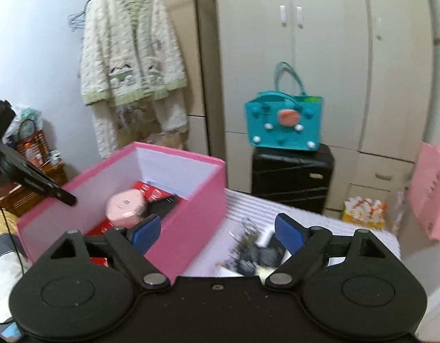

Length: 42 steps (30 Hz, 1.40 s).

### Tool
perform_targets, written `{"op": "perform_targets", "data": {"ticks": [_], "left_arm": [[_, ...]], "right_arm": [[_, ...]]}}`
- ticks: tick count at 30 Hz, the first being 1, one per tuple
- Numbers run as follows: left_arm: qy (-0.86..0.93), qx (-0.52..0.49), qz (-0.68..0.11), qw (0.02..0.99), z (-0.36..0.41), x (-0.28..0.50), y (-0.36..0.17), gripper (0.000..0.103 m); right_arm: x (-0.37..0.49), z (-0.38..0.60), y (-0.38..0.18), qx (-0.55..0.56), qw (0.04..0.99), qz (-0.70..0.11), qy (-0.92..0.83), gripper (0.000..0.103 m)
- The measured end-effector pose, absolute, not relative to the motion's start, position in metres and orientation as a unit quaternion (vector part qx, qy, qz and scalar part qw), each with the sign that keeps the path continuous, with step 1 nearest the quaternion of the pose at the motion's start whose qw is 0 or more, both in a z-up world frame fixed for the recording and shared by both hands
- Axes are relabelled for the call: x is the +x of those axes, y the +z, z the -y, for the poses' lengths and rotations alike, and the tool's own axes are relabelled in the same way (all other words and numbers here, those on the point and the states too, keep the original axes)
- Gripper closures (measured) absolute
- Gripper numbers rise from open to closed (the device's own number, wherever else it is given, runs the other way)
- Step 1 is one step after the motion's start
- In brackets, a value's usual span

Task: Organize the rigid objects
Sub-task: 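Return the right gripper to the table and grasp the cream card holder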

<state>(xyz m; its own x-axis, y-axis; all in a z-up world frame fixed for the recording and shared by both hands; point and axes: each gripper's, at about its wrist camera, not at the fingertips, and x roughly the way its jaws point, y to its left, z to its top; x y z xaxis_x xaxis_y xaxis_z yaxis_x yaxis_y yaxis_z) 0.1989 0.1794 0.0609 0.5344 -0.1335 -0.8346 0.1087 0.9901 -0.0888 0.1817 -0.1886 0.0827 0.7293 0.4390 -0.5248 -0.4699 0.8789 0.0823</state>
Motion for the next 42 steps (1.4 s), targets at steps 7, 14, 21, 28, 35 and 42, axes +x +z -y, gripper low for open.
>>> {"op": "perform_targets", "data": {"ticks": [7,14,21,28,35,42], "left_arm": [[-0.053,-0.024,-0.473,0.879,-0.177,0.197,0.060,0.094],[-0.034,-0.025,-0.464,0.885,-0.172,0.193,0.059,0.094],[-0.024,-0.040,-0.467,0.883,-0.172,0.195,0.059,0.094],[-0.024,-0.043,-0.466,0.883,-0.173,0.193,0.058,0.094],[-0.024,-0.045,-0.466,0.883,-0.174,0.193,0.058,0.094],[-0.027,-0.046,-0.466,0.883,-0.174,0.193,0.060,0.094]], "right_arm": [[0.162,0.221,0.041,-0.065,0.929,-0.292,0.216,0.013],[0.158,0.230,0.004,-0.050,0.928,-0.312,0.197,0.014],[0.178,0.229,-0.015,0.017,0.926,-0.322,0.196,0.019],[0.200,0.220,-0.019,0.026,0.934,-0.315,0.165,0.025],[0.213,0.224,-0.028,0.073,0.932,-0.321,0.153,0.025],[0.211,0.217,-0.021,0.040,0.937,-0.310,0.157,0.045]]}}
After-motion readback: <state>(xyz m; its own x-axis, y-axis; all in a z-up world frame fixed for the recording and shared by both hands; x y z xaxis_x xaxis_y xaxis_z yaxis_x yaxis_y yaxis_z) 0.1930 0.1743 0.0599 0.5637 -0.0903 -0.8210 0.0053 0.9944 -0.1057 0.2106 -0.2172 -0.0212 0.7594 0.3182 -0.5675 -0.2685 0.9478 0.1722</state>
